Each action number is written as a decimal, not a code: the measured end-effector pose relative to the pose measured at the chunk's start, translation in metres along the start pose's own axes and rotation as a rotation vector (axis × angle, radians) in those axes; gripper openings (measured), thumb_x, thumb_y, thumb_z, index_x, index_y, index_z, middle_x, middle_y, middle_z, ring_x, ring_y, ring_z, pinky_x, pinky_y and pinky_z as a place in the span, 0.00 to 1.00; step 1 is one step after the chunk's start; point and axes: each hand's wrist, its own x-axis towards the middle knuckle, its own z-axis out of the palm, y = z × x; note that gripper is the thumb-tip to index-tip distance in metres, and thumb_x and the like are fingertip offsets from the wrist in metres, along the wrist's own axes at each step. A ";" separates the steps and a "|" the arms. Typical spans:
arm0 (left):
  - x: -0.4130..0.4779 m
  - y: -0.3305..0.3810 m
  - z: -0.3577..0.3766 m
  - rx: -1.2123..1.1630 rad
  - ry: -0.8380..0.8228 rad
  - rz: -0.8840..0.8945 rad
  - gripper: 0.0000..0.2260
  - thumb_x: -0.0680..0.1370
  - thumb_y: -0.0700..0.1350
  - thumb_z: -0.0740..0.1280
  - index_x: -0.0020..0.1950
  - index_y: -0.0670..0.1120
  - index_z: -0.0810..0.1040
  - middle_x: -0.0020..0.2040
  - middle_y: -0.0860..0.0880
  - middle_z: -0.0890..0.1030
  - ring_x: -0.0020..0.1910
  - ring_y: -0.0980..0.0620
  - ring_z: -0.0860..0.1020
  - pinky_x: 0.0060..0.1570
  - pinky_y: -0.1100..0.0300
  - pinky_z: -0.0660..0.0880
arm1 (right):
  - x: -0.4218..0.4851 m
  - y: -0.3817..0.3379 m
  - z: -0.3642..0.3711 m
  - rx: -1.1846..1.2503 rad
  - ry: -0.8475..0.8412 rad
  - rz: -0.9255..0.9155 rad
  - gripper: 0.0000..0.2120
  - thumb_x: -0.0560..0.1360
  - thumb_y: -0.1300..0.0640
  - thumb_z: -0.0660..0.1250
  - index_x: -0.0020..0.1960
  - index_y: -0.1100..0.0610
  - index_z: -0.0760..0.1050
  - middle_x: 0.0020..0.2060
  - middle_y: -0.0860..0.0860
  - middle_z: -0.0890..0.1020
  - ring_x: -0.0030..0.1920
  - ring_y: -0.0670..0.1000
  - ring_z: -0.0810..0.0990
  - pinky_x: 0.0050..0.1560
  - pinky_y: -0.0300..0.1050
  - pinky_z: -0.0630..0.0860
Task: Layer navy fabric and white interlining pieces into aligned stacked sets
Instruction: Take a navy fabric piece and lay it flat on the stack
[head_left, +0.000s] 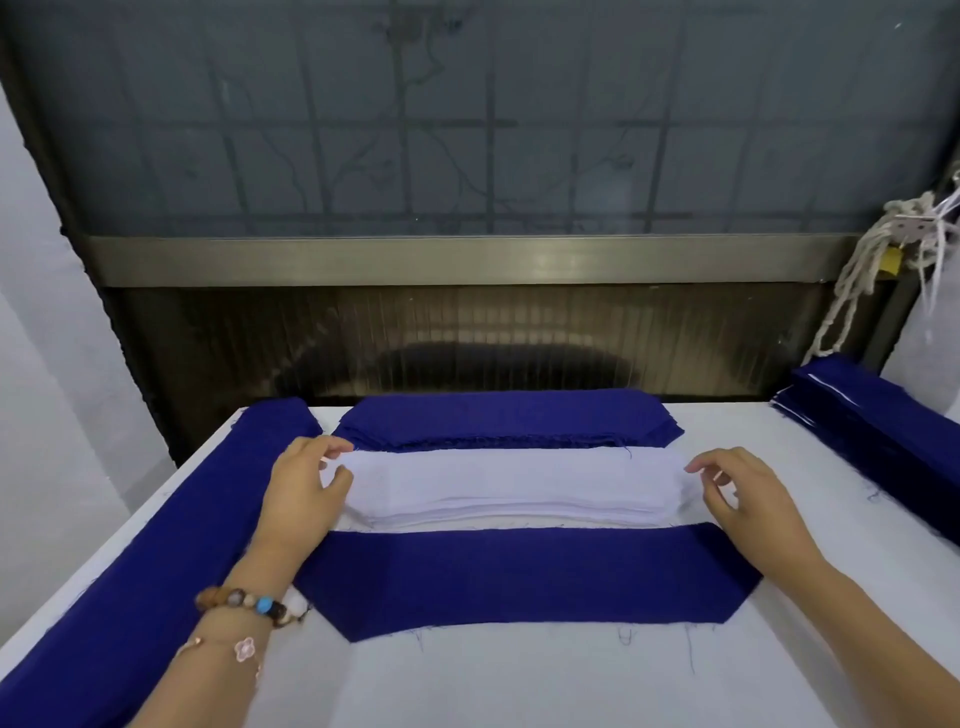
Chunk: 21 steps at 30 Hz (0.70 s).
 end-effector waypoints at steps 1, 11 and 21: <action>0.008 0.002 0.003 -0.020 0.012 -0.002 0.12 0.78 0.37 0.65 0.59 0.47 0.78 0.56 0.49 0.75 0.54 0.51 0.73 0.51 0.58 0.71 | 0.007 -0.001 0.005 0.011 -0.003 0.008 0.10 0.77 0.64 0.64 0.51 0.50 0.76 0.47 0.46 0.76 0.46 0.46 0.74 0.49 0.39 0.69; 0.061 0.002 0.057 0.026 -0.030 -0.023 0.12 0.80 0.43 0.64 0.62 0.45 0.80 0.57 0.46 0.78 0.50 0.50 0.75 0.51 0.57 0.72 | 0.075 -0.002 0.058 0.061 -0.071 0.119 0.14 0.79 0.62 0.63 0.64 0.56 0.76 0.61 0.51 0.77 0.59 0.50 0.75 0.60 0.39 0.70; 0.068 0.000 0.073 0.155 0.135 -0.057 0.05 0.76 0.48 0.70 0.49 0.48 0.81 0.50 0.48 0.79 0.47 0.49 0.75 0.39 0.56 0.71 | 0.088 0.007 0.077 0.092 0.105 0.195 0.05 0.76 0.58 0.68 0.52 0.51 0.79 0.50 0.50 0.77 0.52 0.51 0.74 0.52 0.41 0.69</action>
